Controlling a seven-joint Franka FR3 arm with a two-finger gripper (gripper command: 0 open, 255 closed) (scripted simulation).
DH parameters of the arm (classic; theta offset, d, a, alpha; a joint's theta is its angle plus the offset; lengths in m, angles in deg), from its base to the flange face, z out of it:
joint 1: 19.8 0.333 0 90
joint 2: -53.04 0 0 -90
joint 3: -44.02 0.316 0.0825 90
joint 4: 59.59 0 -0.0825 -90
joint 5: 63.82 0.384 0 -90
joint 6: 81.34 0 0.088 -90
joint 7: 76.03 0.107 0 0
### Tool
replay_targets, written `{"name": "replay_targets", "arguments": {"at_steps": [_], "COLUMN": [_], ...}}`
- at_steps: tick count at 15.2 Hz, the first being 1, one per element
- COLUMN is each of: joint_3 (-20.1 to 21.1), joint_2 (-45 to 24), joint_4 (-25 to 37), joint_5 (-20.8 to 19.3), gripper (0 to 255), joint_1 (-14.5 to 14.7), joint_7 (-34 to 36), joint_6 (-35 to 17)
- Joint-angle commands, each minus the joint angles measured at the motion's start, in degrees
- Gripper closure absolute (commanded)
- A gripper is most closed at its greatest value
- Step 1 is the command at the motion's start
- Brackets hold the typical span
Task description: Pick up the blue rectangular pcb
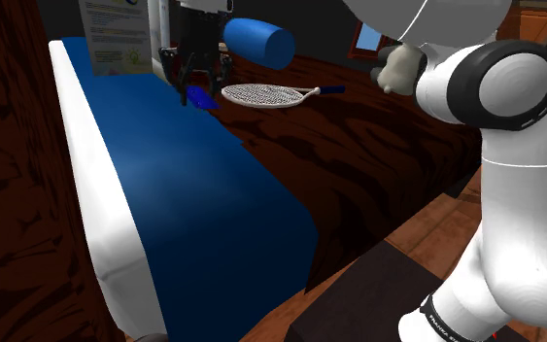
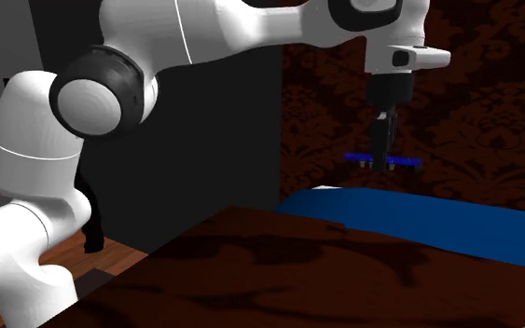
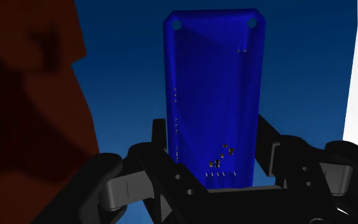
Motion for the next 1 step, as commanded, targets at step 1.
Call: {"name": "replay_targets", "arguments": {"at_steps": [1], "joint_3": [0.0], "joint_2": [-0.3], "joint_4": [1.0], "joint_5": [-0.1], "gripper": [255], "joint_1": [0.2], "joint_7": [0.0], "joint_6": [0.7]}}
